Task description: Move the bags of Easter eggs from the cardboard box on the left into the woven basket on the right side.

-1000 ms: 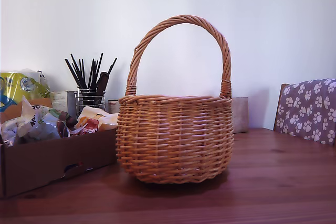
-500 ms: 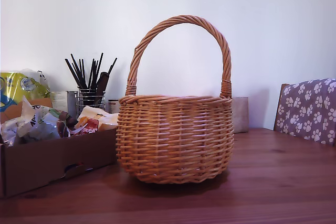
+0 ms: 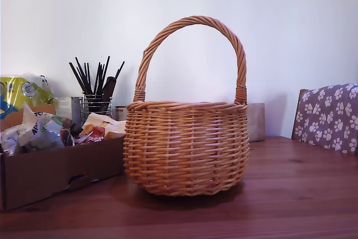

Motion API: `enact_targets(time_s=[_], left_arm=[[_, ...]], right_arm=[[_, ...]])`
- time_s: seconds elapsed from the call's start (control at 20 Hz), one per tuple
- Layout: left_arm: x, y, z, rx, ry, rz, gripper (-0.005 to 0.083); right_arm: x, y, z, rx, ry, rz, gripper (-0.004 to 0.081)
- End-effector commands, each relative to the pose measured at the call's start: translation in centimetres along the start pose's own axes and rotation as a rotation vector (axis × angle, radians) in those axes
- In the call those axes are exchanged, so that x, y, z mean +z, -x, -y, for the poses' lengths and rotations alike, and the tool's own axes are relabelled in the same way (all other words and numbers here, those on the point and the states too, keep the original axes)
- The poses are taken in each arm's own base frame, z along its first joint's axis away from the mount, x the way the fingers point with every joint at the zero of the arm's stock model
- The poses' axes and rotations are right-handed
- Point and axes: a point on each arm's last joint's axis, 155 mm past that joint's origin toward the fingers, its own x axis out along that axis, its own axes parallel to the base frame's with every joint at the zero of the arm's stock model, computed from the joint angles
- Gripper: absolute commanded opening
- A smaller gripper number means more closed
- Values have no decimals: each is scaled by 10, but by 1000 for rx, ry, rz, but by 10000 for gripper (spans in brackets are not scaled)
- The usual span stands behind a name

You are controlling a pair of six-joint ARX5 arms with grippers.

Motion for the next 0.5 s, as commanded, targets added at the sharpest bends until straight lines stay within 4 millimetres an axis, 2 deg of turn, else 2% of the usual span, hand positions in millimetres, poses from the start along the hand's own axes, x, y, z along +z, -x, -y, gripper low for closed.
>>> enact_targets(time_s=[0.0,0.1,0.2,0.3,0.45], left_arm=[[21,3,22,-102,79,58,-23],[39,8,40,-183,127,102,-23],[54,16,61,-262,107,110,-23],[62,21,74,-292,87,66,-23],[58,22,87,-314,-33,-71,-23]], right_arm=[[46,13,-17,55,-33,99,-12],[68,22,-25,77,-42,117,-12],[77,28,-33,98,-52,72,-12],[76,28,-43,129,-53,-15,-12],[65,25,-62,207,-18,-188,-12]])
